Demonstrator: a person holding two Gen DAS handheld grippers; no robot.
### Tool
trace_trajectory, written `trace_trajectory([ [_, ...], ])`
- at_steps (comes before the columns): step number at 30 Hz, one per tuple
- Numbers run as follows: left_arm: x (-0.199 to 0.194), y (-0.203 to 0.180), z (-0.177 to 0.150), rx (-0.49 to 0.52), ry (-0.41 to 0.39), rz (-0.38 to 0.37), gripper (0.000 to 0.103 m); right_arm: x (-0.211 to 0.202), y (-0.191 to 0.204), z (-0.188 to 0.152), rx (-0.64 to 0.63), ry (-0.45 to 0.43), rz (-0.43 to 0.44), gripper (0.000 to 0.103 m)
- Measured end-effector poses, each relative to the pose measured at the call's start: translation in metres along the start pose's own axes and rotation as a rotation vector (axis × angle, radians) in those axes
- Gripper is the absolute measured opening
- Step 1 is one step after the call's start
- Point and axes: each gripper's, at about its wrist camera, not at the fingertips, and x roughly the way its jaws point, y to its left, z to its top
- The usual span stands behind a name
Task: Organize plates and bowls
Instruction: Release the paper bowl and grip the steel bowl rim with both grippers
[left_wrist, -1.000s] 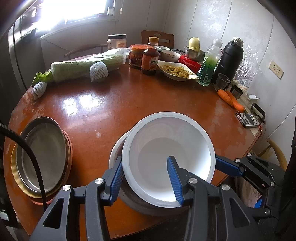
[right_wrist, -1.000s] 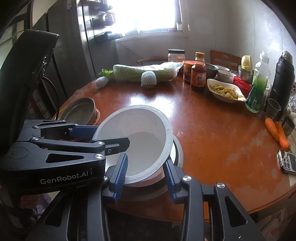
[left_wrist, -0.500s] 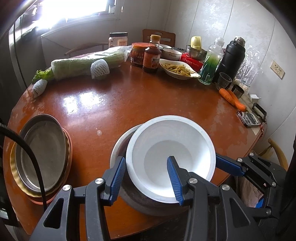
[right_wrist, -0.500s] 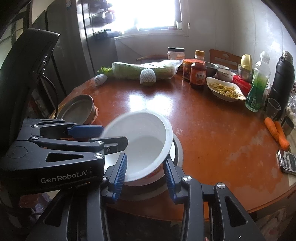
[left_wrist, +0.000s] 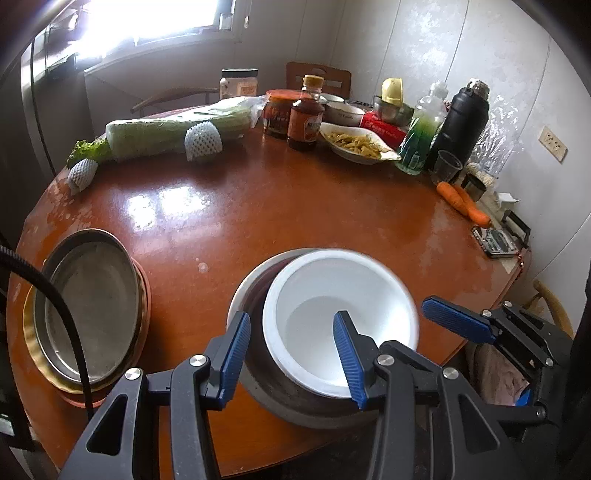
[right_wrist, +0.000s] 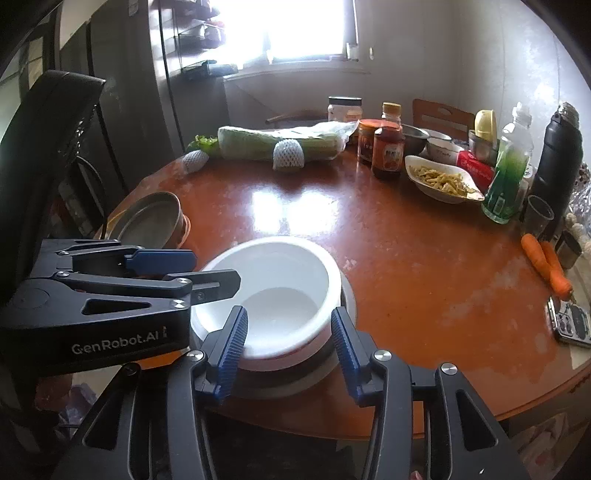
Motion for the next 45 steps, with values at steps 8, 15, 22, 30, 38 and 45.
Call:
trace_trajectory([
  [8, -0.013, 0.006, 0.002, -0.008, -0.031, 0.002, 0.047, -0.007, 0.001, 0.002, 0.001, -0.018, -0.006, 0.05],
  [15, -0.031, 0.014, 0.004, -0.019, -0.077, 0.011, 0.047, -0.016, 0.0, 0.007, 0.007, -0.04, -0.014, 0.053],
  [22, -0.039, 0.018, 0.004, -0.025, -0.101, 0.023, 0.049, -0.022, -0.001, 0.01, 0.012, -0.05, -0.021, 0.057],
  [30, -0.038, 0.022, 0.0, -0.038, -0.093, 0.023, 0.056, -0.028, -0.007, 0.013, 0.031, -0.068, -0.029, 0.063],
  [38, -0.026, 0.021, -0.005, -0.048, -0.051, -0.003, 0.06, -0.023, -0.017, 0.009, 0.066, -0.049, -0.04, 0.065],
  [45, -0.013, 0.021, -0.006, -0.058, -0.025, -0.011, 0.061, -0.009, -0.021, 0.004, 0.073, -0.015, -0.027, 0.065],
])
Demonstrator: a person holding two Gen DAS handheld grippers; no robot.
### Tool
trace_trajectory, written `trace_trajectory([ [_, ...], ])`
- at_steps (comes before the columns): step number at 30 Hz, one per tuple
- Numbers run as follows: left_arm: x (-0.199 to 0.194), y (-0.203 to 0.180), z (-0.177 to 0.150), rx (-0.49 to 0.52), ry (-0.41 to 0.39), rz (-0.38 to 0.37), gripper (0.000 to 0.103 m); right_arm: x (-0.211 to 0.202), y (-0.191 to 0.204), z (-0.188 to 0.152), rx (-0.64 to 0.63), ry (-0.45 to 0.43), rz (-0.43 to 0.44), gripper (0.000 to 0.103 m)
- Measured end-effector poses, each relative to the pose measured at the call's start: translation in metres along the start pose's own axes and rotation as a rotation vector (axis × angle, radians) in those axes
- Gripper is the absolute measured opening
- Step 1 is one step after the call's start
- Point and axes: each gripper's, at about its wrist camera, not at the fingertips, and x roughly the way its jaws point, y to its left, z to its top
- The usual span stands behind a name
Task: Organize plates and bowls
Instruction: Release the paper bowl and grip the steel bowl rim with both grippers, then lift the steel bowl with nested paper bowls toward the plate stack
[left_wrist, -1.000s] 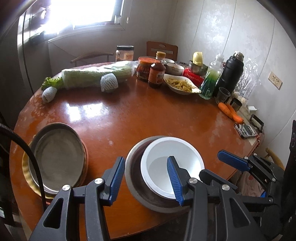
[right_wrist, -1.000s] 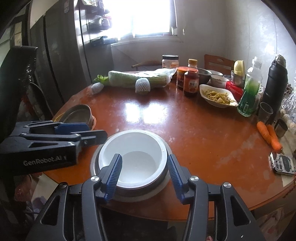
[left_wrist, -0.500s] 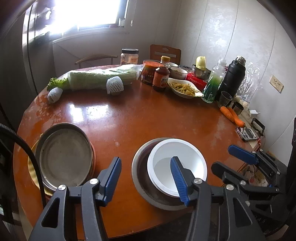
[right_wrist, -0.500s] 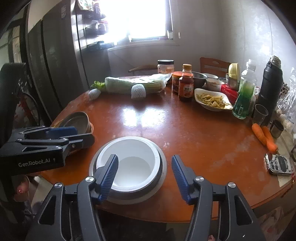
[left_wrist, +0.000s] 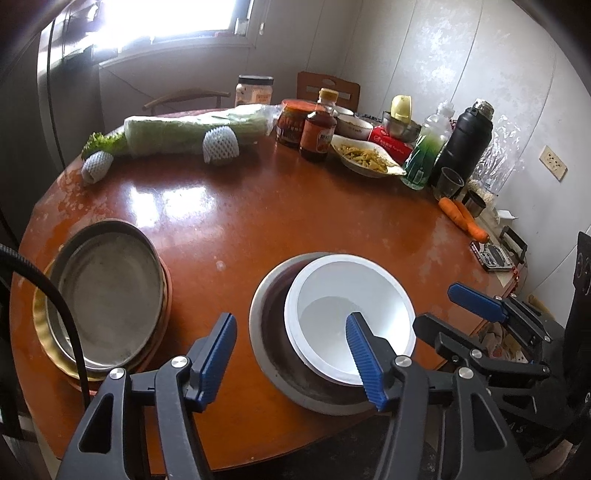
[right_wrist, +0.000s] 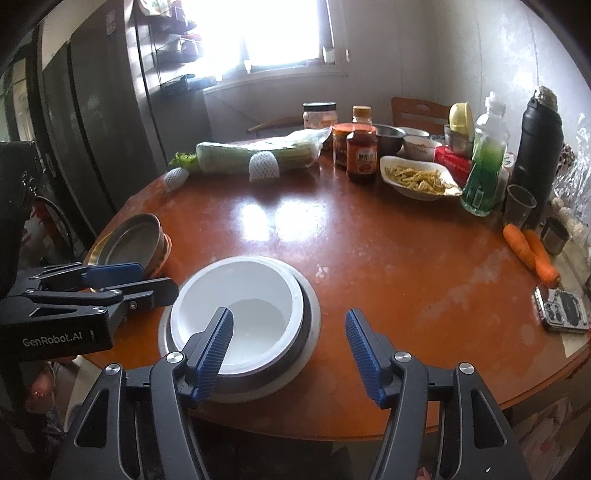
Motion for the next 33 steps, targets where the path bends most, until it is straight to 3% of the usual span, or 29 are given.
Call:
trace_trajectory([
  [17, 0.037, 0.012, -0.006, -0.03, 0.073, -0.003, 0.061, 0.039, -0.011, -0.011, 0.043, 0.082, 0.039, 0.065],
  [26, 0.056, 0.013, -0.008, -0.038, 0.113, -0.009, 0.065, 0.055, -0.018, -0.013, 0.094, 0.106, 0.112, 0.066],
  [33, 0.069, 0.017, -0.008, -0.056, 0.142, -0.038, 0.062, 0.064, -0.018, -0.015, 0.103, 0.112, 0.148, 0.065],
])
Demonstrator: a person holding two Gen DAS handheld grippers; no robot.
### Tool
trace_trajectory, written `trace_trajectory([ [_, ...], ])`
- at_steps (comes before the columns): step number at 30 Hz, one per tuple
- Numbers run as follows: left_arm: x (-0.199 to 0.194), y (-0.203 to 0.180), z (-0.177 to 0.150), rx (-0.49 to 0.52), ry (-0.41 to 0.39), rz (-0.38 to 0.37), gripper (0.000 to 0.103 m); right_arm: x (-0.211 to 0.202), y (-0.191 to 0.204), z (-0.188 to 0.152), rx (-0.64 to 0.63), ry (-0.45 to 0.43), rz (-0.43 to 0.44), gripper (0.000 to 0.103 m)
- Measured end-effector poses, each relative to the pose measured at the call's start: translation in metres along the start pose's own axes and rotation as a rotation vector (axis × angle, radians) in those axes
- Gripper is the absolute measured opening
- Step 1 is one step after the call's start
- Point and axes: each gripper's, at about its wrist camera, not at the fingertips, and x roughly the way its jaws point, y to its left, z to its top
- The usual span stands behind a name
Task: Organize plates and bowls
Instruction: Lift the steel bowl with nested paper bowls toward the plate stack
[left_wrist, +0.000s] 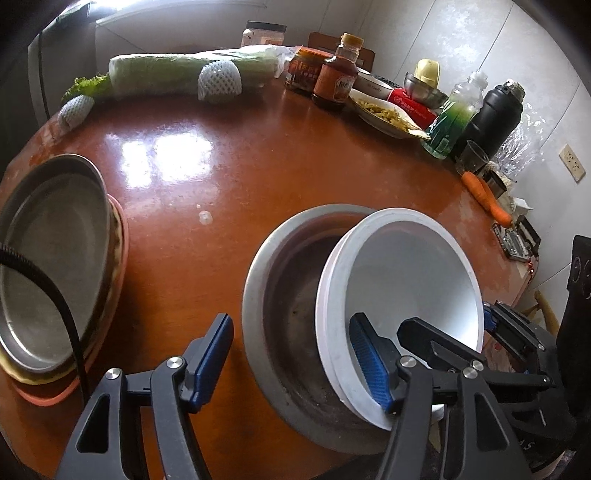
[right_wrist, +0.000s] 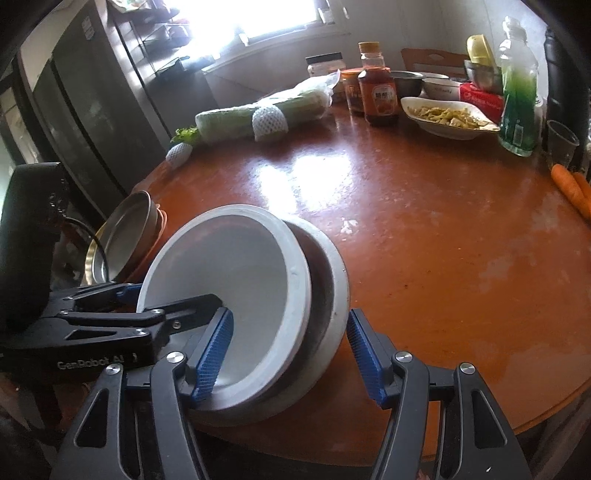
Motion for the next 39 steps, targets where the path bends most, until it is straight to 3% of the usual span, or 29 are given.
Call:
trace_trajectory([
  [3, 0.001, -0.003, 0.001, 0.008, 0.002, -0.03, 0.052, -0.002, 0.002, -0.001, -0.011, -0.014, 0.009, 0.058],
  [11, -0.004, -0.007, 0.001, 0.023, -0.013, -0.011, 0.052, -0.008, 0.006, 0.0, -0.022, -0.034, -0.014, 0.053],
  [24, -0.044, 0.001, 0.005, 0.011, -0.095, -0.005, 0.052, -0.022, 0.027, 0.013, -0.066, -0.07, -0.01, 0.053],
  [39, -0.103, 0.051, 0.021, -0.054, -0.223, 0.046, 0.052, -0.024, 0.093, 0.056, -0.182, -0.114, 0.042, 0.053],
])
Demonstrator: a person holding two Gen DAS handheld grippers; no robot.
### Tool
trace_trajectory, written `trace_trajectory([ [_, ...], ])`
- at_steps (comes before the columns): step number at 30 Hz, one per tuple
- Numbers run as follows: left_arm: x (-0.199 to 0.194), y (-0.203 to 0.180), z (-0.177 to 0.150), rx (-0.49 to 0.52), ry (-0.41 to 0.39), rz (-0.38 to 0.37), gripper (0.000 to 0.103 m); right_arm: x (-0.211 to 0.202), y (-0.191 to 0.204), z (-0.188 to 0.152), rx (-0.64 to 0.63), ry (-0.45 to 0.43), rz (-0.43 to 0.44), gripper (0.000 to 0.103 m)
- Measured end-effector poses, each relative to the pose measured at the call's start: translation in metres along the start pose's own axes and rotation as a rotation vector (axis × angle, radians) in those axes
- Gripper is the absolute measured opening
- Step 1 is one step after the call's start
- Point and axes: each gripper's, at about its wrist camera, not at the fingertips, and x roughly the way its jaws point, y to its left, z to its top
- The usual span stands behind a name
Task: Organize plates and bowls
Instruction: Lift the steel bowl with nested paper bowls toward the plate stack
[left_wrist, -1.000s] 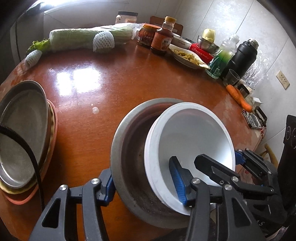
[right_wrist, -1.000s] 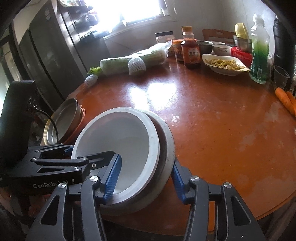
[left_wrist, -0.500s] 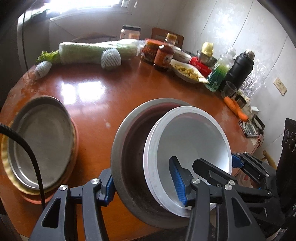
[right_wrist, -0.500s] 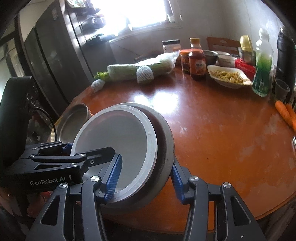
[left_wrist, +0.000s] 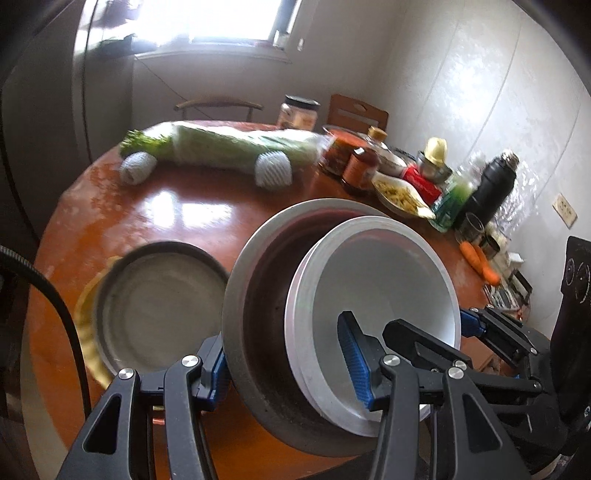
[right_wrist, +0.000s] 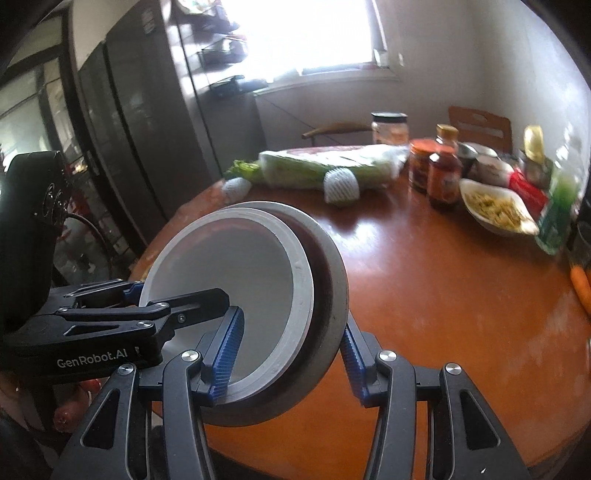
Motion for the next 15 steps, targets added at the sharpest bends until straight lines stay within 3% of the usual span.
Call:
trace_trajectory([
  [15, -0.037, 0.081, 0.009, -0.089, -0.071, 0.102, 0.052, 0.044, 0.076, 0.04, -0.116, 0.007, 0.099, 0.053],
])
